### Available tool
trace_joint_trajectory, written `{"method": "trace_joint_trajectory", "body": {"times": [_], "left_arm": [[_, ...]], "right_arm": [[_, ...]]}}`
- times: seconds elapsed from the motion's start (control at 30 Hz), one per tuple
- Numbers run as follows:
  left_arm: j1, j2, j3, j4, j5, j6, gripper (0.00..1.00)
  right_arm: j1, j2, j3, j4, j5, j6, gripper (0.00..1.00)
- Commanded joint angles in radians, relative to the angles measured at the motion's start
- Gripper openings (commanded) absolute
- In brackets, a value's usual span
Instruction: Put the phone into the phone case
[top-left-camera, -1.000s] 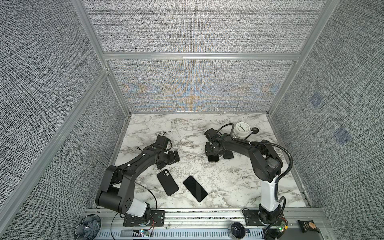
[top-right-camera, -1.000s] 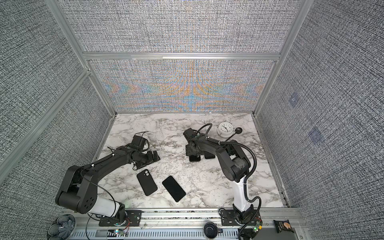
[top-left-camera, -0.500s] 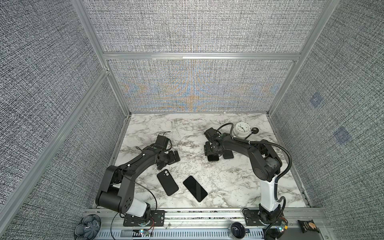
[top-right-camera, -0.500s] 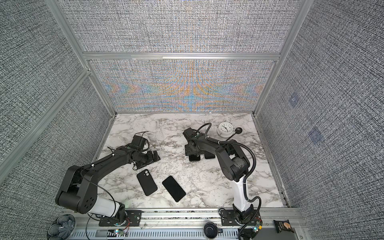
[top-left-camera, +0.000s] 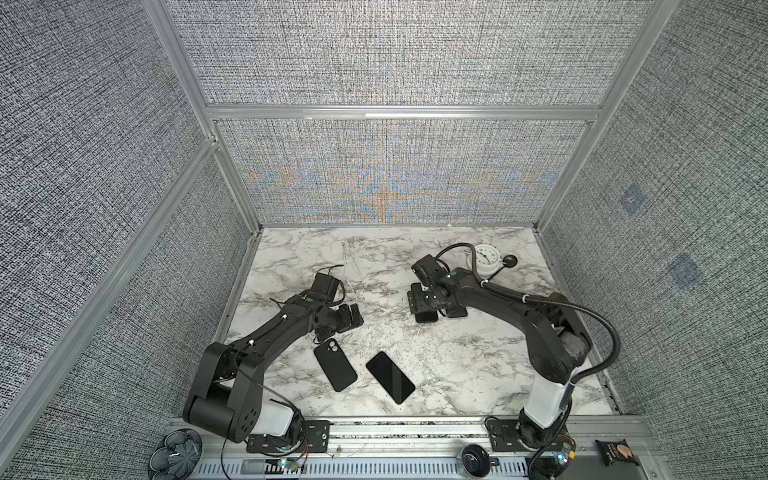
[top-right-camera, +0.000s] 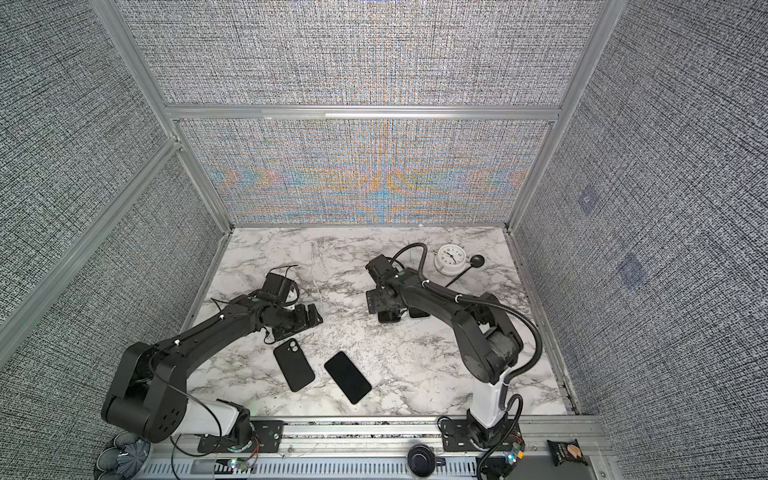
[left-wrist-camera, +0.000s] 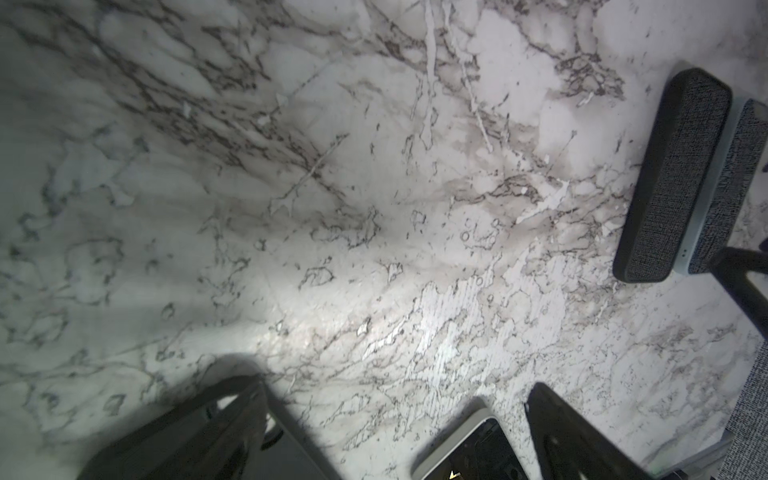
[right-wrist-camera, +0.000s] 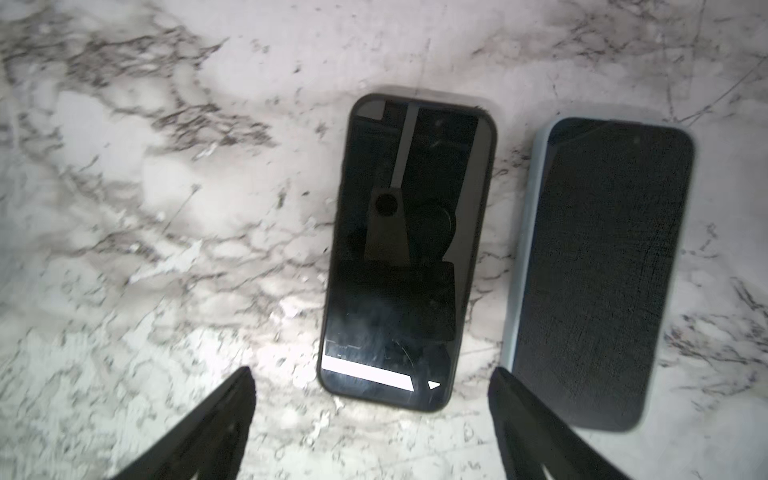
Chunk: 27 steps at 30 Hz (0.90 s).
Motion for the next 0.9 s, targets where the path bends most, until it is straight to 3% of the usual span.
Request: {"method": "trace_joint_trajectory", "body": {"times": [0.0, 0.23, 0.43, 0.87], "left_arm": [[-0.012, -0.038, -0.020, -0.063, 0.010, -0.030, 0.98], [-0.034, -0.111, -0.078, -0.077, 0.011, -0.069, 0.98], [-0.037, -0.119, -0.105, -0.078, 0.026, -0.080, 0.98], [-0.036, -0.078, -0.112, -0.036, 0.028, -0.081, 0.98]], "right_arm": [[0.060, -0.084, -0.076, -0.013, -0.015, -0.045, 0.90], [0.271, -0.233, -0.237, 0.025, -0.029, -0.028, 0.90], [0.450, -0.190, -0.245, 0.031, -0.005, -0.024, 0.90], [0.577, -0.030, -0.189, 0.023, -0.002, 0.003, 0.91]]}}
